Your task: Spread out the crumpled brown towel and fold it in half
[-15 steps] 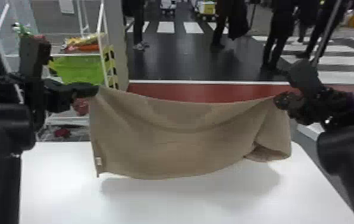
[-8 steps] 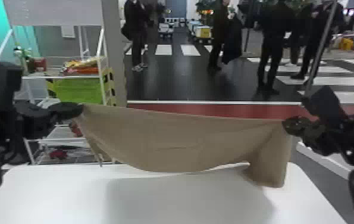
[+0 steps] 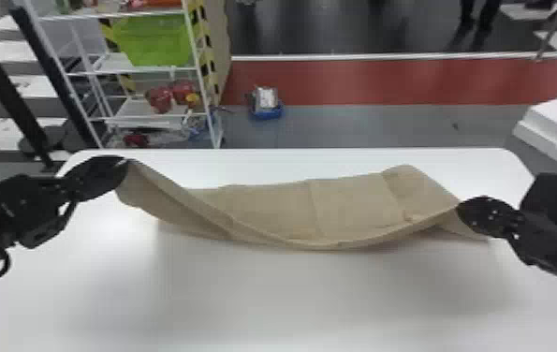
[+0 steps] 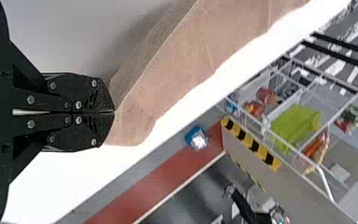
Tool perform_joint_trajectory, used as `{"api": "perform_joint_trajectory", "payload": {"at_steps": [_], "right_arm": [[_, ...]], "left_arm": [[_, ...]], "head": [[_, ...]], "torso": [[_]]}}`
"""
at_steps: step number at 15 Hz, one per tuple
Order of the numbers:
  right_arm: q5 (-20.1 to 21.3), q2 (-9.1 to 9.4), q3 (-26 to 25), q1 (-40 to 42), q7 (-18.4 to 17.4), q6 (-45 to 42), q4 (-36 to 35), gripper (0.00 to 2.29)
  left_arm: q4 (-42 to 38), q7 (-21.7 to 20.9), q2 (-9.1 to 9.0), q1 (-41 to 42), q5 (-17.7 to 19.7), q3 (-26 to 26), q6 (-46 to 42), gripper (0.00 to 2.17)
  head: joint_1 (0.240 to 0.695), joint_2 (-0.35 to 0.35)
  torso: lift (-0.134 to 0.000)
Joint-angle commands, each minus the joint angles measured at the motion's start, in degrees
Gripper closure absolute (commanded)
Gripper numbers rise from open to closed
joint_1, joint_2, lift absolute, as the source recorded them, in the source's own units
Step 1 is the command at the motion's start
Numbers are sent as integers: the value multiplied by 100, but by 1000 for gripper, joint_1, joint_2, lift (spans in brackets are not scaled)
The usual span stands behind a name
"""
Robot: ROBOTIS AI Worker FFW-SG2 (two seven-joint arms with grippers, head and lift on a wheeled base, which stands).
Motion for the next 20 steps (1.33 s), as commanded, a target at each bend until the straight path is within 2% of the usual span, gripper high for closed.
{"api": "perform_joint_trajectory", "payload": {"at_steps": [1,3,5,7,10,11,12,13,14,18,20], "right_arm": [[23,0,58,272,291,-141,-82,2013],[190,0,154,544,537,-352,-143,2013],[287,9,233,711,669,-352,-135,2013],[445,35,374,764,845,-405,-117,2013],[586,44,515,781,968,-405,-99,2013],[603,62,532,790,1012,-405,-99,2013],[630,70,559,799,1082,-422,-99,2013],[674,79,576,808,1091,-475,-99,2013],[682,88,576,808,1100,-475,-108,2013],[691,70,576,808,1152,-475,-99,2013],[691,53,576,817,1258,-475,-108,2013]], "left_arm": [[65,-282,0,361,27,262,-794,1494],[197,-730,62,660,-52,482,-1936,1494],[434,-1055,229,898,-52,578,-2780,1494],[759,-1380,325,1012,-360,587,-3817,1494],[1032,-1582,396,1091,-843,570,-4661,1490],[1049,-1591,387,1100,-1019,552,-4749,1396],[1049,-1547,387,1100,-1063,543,-4749,1028],[1049,-1398,387,1100,-1072,552,-4749,326],[1049,-1169,378,1100,-1125,552,-4731,-2],[996,-1038,413,950,-1925,631,-4714,26],[979,-1011,422,889,-1933,701,-4661,26]], "head": [[695,84],[695,115],[695,131],[695,145],[695,166],[695,169],[695,173],[695,176],[695,180],[695,193],[695,204]], "torso": [[-123],[-123],[-123],[-123],[-123],[-123],[-123],[-123],[-123],[-123],[-123]]}}
